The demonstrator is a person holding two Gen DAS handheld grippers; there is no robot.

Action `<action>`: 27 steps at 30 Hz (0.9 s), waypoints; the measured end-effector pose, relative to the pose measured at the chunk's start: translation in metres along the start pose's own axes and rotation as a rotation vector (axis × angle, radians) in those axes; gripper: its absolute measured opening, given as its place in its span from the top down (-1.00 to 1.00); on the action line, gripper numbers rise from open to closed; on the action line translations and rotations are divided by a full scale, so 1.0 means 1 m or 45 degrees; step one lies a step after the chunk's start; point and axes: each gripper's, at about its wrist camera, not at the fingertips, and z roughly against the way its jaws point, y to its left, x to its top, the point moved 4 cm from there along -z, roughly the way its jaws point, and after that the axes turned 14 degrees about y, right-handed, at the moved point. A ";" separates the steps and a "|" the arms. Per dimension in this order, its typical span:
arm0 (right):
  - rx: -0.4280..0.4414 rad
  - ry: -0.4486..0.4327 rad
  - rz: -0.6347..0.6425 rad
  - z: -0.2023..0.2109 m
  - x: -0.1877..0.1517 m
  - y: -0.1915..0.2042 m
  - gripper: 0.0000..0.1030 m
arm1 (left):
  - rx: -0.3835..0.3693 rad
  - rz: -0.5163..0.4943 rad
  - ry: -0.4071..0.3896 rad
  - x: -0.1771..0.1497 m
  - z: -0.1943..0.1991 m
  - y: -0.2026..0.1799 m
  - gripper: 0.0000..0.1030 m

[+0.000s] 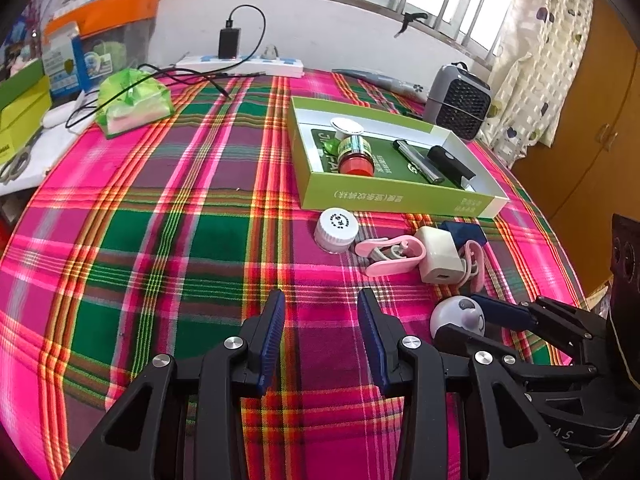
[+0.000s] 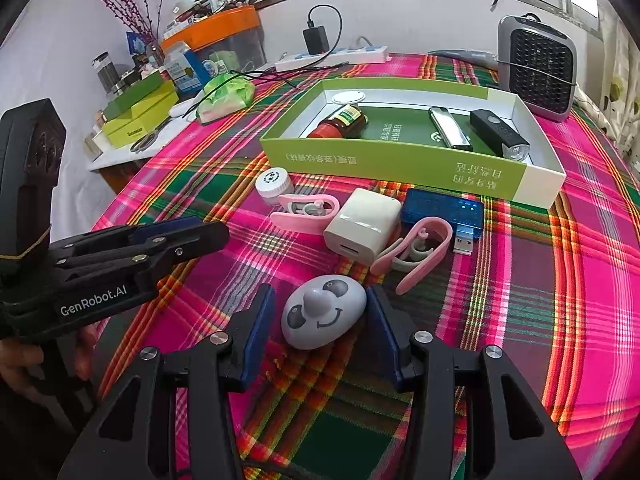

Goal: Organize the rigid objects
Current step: 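Grasp the white face-shaped toy with the right tool while the left tool grasps the white round puck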

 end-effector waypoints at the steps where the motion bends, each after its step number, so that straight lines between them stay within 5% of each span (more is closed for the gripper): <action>1: -0.004 -0.001 0.000 0.000 0.000 0.000 0.06 | 0.000 0.000 -0.001 0.000 0.000 0.000 0.29; 27: -0.023 -0.051 0.028 0.012 -0.001 -0.005 0.40 | 0.033 -0.041 0.008 0.024 -0.009 -0.011 0.29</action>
